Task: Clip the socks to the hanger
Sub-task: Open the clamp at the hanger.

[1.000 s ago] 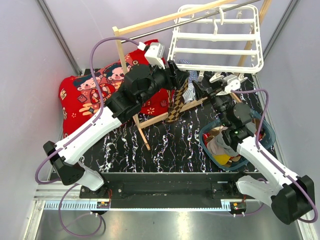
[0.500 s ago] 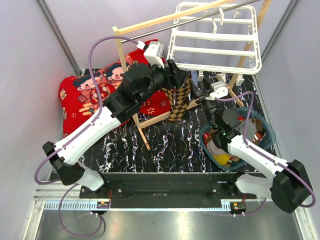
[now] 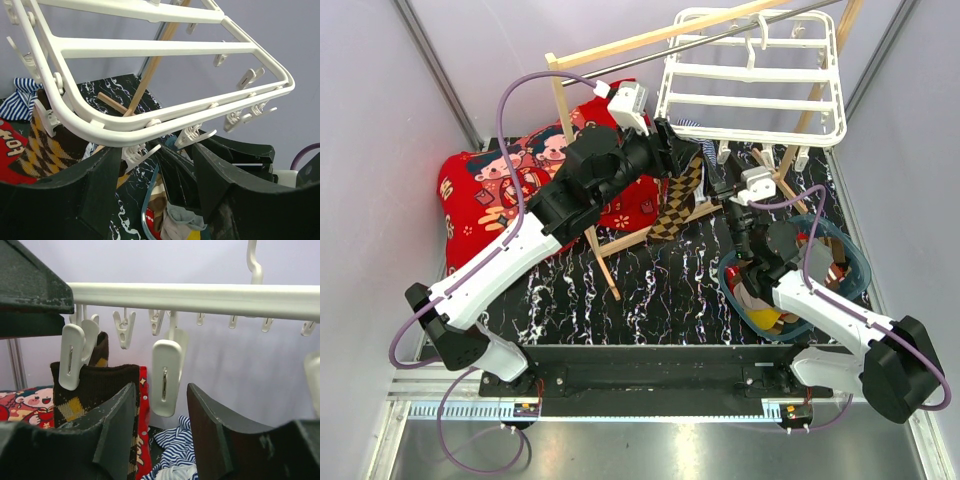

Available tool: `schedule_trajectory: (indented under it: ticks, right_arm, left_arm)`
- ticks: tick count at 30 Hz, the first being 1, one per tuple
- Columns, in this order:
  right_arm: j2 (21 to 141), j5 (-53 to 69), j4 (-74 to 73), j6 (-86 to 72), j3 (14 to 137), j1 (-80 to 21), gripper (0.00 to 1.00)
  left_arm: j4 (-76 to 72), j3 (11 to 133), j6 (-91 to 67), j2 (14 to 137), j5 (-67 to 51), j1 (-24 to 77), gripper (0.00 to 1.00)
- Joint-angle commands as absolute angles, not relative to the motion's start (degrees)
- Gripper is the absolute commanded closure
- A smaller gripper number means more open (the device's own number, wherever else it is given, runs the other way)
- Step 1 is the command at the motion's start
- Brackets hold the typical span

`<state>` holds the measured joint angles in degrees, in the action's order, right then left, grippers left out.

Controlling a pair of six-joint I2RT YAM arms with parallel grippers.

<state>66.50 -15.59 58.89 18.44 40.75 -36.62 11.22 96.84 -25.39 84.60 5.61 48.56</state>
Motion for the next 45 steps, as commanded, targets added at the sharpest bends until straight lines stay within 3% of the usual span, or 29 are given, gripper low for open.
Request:
schedule_trajectory:
  ticks: [1,14,26,36,45]
  right_arm:
    - [66.09,-16.35,62.23,21.79,41.57,-37.7,0.49]
    - [65.39,-17.05,62.14,22.85,41.92,-38.5,0.66]
    - [61.44,-15.21,55.56,20.13,42.36,-38.85,0.95]
    - [57.48,-1.07,25.62,14.24,53.51,-38.76,0.99]
    - [57.83,7.55,12.49,11.87,61.78,-38.76,1.0]
  left_arm:
    - [10.11,100.2,-25.93,84.99,3.87,48.25,0.38]
    - [10.72,99.67,-25.4,84.2,3.96,48.25,0.38]
    - [11.77,99.93,-23.65,83.5,3.61,48.25,0.38]
    - [11.42,97.04,-9.77,77.7,-5.53,48.25,0.36]
    - [11.25,93.08,2.98,71.72,-14.93,48.25,0.33]
